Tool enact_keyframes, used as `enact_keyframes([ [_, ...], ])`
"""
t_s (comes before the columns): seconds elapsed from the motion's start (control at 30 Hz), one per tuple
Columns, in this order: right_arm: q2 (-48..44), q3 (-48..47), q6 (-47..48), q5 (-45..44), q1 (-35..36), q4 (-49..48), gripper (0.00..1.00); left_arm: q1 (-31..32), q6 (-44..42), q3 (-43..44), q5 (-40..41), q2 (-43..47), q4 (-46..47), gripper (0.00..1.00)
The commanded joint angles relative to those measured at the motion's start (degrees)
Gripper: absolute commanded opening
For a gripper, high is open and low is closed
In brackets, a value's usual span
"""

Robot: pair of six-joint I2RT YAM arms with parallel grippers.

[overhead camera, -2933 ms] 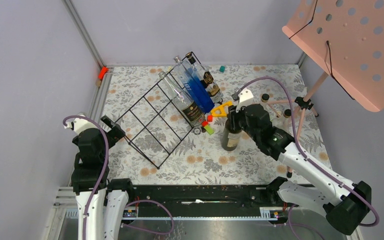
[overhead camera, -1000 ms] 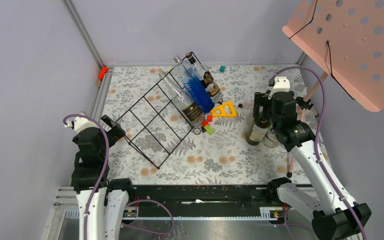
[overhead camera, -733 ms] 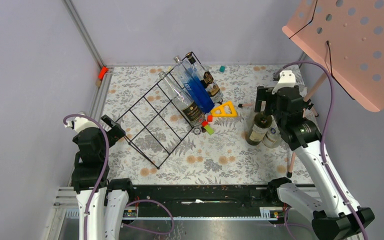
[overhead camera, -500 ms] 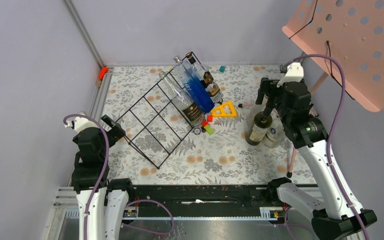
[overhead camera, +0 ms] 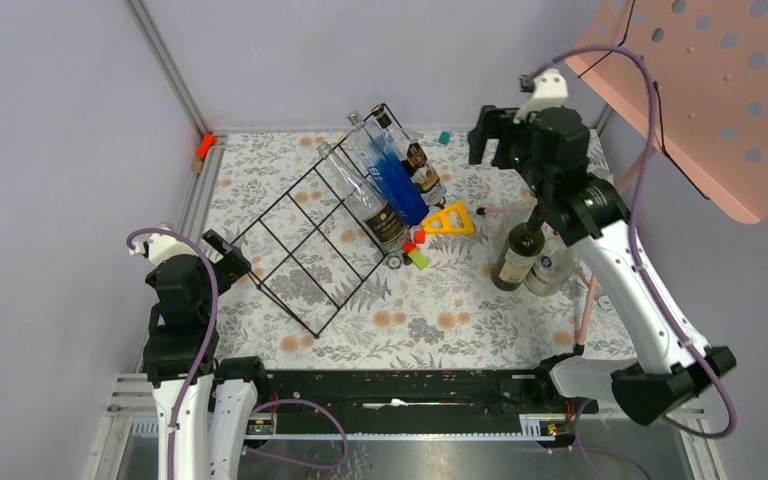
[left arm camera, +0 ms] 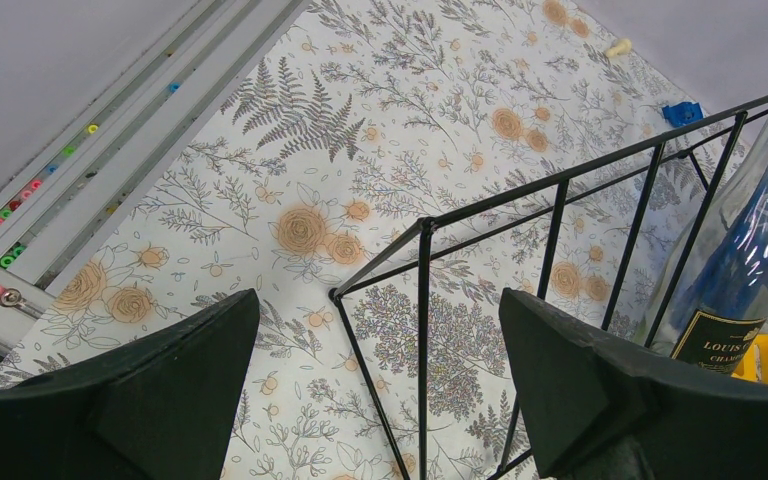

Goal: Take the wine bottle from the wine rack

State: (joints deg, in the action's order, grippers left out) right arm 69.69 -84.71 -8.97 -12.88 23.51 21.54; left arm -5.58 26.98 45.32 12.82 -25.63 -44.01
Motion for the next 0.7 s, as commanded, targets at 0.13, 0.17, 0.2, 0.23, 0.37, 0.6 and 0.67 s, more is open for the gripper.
enact_keyframes([
  [0.13, 14.22, -16.67, 6.45, 10.11, 9.18, 3.65, 0.91, -0.3, -0.53, -0.05, 0.19, -0.33, 2.61, 0.99],
  [0.17, 15.85, -18.31, 6.78, 11.89, 9.68, 4.35, 0.91, -0.3, -0.53, -0.05, 0.19, -0.3, 2.61, 0.99],
  [0.2, 17.58, -19.75, 6.97, 14.47, 10.13, 4.81, 0.9, -0.3, -0.53, -0.03, 0.19, -0.41, 2.61, 0.99],
  [0.23, 19.19, -21.22, 6.78, 16.85, 10.36, 5.24, 0.89, -0.3, -0.55, -0.05, 0.19, -0.49, 2.61, 0.99],
  [0.37, 26.65, -29.87, 6.6, 21.4, 11.19, 7.61, 0.85, -0.3, -0.61, 0.02, -0.01, -1.07, 2.57, 0.99],
  [0.6, 40.41, -43.19, 10.33, 30.02, 13.61, 11.78, 0.82, -0.3, -0.64, 0.03, 0.01, -1.51, 2.44, 0.99],
  [0.67, 43.4, -45.17, 11.52, 29.98, 14.44, 11.54, 0.8, -0.31, -0.69, 0.11, 0.17, -1.54, 2.35, 0.99],
])
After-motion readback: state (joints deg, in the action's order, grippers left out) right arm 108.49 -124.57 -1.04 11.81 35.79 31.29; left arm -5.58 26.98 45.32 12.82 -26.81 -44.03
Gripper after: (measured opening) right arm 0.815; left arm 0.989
